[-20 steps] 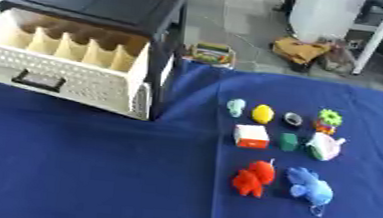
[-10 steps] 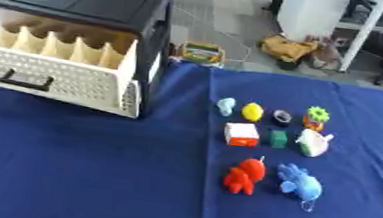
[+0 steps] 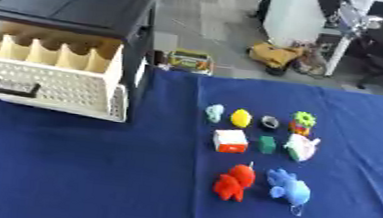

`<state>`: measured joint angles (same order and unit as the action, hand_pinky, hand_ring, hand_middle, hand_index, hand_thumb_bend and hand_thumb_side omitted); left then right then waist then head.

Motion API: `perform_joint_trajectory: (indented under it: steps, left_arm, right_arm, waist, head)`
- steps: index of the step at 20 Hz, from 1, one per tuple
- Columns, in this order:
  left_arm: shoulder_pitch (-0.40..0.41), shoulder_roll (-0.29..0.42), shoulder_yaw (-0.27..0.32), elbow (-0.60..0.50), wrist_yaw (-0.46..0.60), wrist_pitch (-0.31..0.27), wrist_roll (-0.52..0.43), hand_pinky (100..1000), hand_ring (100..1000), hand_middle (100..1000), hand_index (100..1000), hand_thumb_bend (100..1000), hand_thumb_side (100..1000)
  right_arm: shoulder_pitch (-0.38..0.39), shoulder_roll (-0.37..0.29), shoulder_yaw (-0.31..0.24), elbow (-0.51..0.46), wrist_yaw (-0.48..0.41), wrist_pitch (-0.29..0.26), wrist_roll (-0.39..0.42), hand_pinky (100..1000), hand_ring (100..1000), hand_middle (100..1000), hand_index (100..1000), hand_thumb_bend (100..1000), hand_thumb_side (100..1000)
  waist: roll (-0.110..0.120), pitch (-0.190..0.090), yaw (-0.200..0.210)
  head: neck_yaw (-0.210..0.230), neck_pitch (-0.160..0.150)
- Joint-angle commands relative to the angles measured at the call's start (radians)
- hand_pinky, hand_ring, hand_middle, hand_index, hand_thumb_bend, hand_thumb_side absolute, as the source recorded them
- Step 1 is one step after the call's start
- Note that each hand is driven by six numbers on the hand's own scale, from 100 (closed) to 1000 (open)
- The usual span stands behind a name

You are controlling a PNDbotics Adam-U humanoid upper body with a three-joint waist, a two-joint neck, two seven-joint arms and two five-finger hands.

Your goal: Pick up objects from table and place into drawer.

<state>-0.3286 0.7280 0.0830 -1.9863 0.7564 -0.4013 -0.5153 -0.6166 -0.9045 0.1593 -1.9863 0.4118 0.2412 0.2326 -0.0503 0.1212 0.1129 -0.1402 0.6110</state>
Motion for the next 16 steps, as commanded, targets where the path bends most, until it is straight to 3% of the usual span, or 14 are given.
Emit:
perform_joint_trajectory:
  steps: [1,8,16]
  left_arm:
    - [-0.007,0.013,0.009,-0.014,0.009,-0.001,-0.007,562,490,595,944,100,1000]
    - [-0.003,0.006,0.011,-0.014,-0.002,0.011,-0.017,563,480,597,938,100,1000]
    - [-0.001,0.002,0.017,-0.014,-0.022,0.031,-0.025,563,476,598,929,100,1000]
  right_arm:
    - [-0.028,-0.075,0.033,0.016,0.04,-0.006,0.092,798,791,718,883,364,834]
    - [-0.041,-0.121,0.112,0.059,-0.008,-0.002,0.25,791,804,727,960,487,681]
    - [-0.007,-0.18,0.139,0.046,-0.067,0.047,0.383,765,798,750,936,572,581]
  waist:
    - [0.0,-0.008,-0.001]
    - [-0.009,0.0,0.001]
    - [-0.025,0.009,0.0]
  head:
    - [0.002,-0.015]
    - [-0.005,-0.034]
    - [-0.002,-0.044]
